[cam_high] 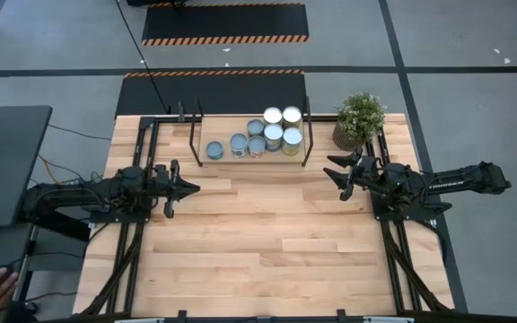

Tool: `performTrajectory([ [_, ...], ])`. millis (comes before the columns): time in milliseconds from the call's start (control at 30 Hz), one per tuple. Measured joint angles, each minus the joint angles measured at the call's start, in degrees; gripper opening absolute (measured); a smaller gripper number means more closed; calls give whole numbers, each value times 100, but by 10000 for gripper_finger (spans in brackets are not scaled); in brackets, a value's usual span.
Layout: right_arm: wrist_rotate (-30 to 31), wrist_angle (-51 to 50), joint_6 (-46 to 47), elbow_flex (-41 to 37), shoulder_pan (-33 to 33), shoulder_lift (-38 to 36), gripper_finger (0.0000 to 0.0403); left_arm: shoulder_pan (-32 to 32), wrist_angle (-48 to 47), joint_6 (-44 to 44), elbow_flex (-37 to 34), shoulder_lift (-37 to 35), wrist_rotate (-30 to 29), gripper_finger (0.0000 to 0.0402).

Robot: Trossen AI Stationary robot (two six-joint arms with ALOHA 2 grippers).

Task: Pick and place cans onto a shelf
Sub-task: Return to Home Position

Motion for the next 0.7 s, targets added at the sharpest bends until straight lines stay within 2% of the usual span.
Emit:
performTrajectory([
  [700,0,0,0,0,1,0,234,0,0,-2,0,0,2,27],
])
